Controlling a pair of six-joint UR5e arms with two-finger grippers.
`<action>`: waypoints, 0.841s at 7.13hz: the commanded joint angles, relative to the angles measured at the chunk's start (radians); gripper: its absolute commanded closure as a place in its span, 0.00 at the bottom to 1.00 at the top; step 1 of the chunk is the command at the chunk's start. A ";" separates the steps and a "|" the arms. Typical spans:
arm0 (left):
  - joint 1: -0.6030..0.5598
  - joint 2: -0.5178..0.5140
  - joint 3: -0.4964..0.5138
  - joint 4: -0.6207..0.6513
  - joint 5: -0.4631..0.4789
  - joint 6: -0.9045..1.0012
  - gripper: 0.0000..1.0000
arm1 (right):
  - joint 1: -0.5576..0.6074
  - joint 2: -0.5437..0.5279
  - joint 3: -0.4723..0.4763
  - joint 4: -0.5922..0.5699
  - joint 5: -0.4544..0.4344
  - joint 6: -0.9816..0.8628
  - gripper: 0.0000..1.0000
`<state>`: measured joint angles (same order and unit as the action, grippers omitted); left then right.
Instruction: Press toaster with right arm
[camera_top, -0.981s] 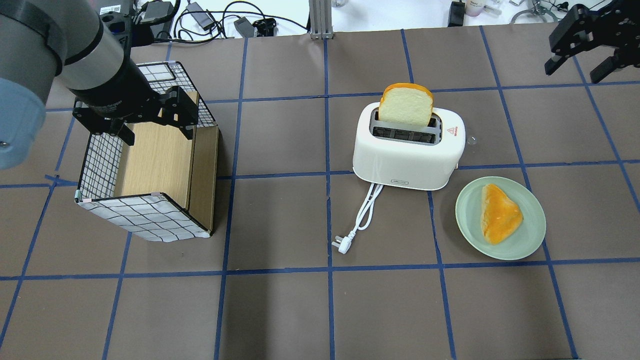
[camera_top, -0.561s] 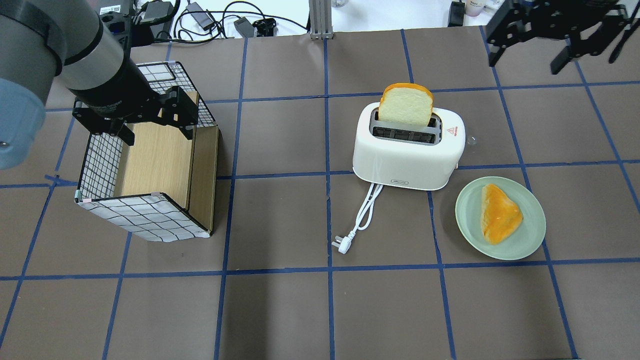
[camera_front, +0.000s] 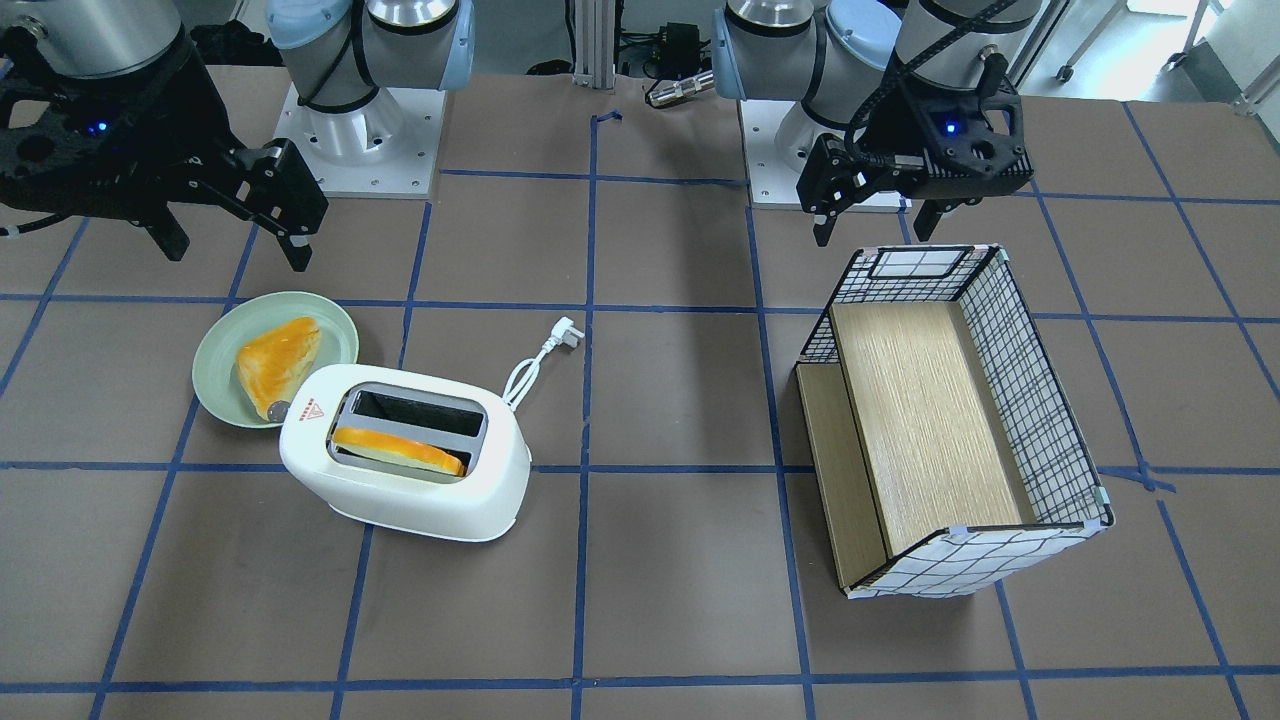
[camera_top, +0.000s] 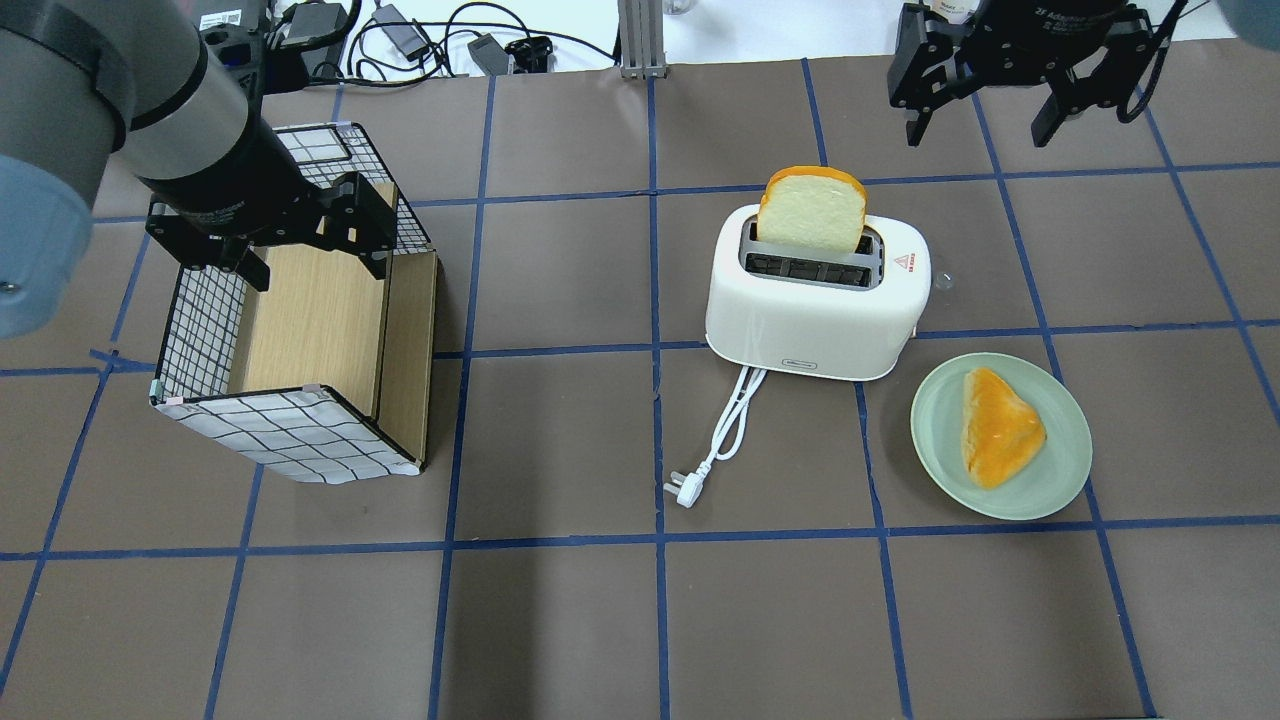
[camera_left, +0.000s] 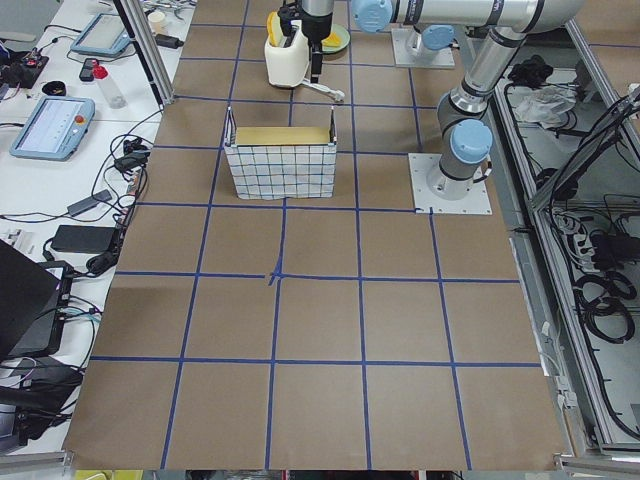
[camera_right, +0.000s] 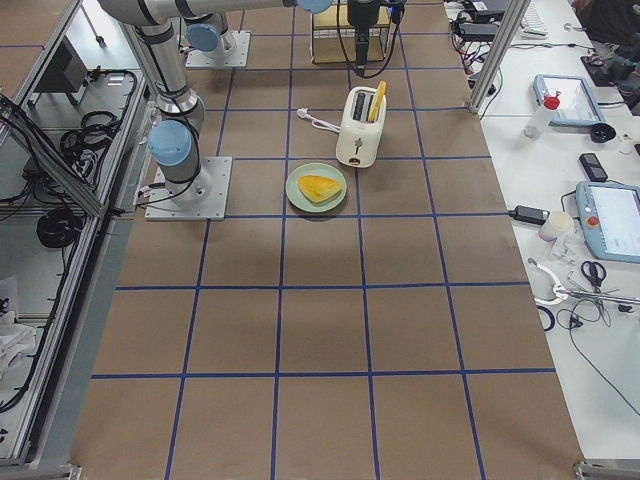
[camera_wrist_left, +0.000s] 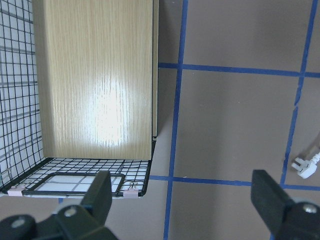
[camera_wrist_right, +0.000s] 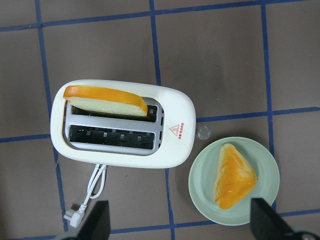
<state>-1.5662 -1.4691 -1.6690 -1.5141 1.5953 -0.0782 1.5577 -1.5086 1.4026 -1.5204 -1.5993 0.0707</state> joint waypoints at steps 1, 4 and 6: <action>0.000 0.001 0.000 0.000 0.000 0.000 0.00 | 0.002 -0.004 0.041 -0.006 0.001 0.012 0.00; 0.000 0.001 0.000 0.000 0.000 0.000 0.00 | 0.053 -0.005 0.056 -0.070 0.002 0.029 0.00; 0.000 0.001 0.000 0.000 0.000 0.000 0.00 | 0.053 -0.004 0.056 -0.066 -0.010 0.029 0.00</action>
<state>-1.5662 -1.4686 -1.6690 -1.5140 1.5953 -0.0782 1.6077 -1.5136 1.4591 -1.5855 -1.6049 0.0978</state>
